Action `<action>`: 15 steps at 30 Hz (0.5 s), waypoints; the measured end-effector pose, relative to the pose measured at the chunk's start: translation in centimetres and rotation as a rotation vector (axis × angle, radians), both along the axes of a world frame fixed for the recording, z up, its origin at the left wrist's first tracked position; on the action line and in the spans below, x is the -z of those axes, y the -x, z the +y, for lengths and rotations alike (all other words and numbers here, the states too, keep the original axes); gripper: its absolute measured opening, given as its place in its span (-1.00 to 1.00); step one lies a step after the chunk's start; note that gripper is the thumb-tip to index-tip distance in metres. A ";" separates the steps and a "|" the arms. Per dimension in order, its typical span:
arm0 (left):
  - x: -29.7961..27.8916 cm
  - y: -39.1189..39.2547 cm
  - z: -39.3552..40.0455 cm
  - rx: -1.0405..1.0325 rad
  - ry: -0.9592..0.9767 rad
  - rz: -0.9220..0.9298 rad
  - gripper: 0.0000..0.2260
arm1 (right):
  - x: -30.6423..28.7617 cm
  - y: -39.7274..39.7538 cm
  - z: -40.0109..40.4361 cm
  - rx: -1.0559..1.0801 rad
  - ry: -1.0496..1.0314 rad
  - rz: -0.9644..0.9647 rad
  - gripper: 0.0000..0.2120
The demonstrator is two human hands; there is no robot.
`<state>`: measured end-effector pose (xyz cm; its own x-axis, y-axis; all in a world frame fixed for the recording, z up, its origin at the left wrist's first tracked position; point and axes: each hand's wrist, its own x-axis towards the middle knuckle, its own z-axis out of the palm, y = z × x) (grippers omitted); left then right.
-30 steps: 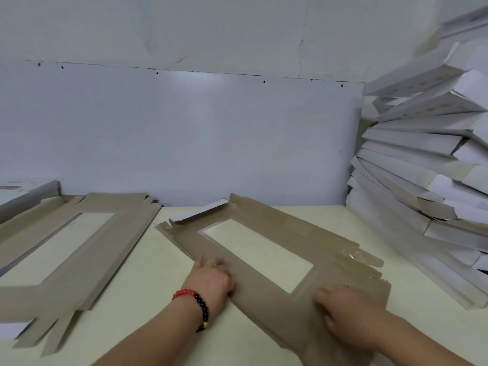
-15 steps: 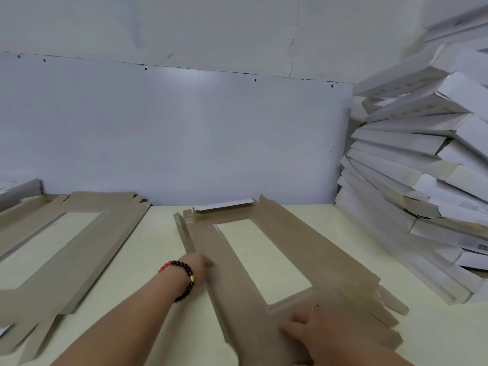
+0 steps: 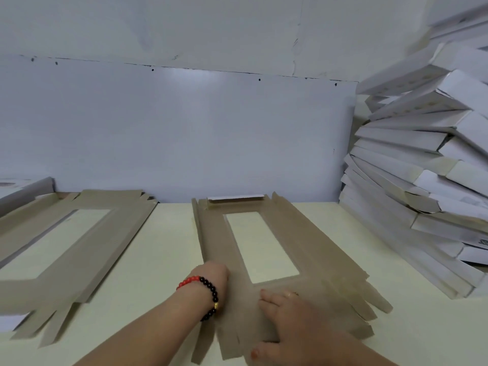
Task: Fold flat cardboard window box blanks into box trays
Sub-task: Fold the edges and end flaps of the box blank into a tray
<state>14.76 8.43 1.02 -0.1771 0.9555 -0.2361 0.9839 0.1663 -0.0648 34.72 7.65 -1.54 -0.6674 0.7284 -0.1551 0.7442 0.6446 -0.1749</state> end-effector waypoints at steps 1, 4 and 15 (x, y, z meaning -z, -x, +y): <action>0.2 0.5 0.1 -0.010 -0.016 0.020 -0.62 | -0.2 -0.6 0.2 -0.019 0.048 0.030 -0.05; 0.4 2.0 0.4 -0.041 -0.066 0.026 -0.68 | -0.6 -2.8 0.7 -0.069 0.090 0.040 -0.09; 0.2 0.0 -2.5 0.331 -0.218 -0.121 -0.46 | -1.5 -5.2 3.0 -0.091 -0.063 -0.181 -0.29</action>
<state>14.72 5.92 0.82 0.1651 0.9860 -0.0223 0.9849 -0.1636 0.0567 39.96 10.66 0.00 -0.6964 0.6781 -0.2348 0.6978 0.7163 -0.0011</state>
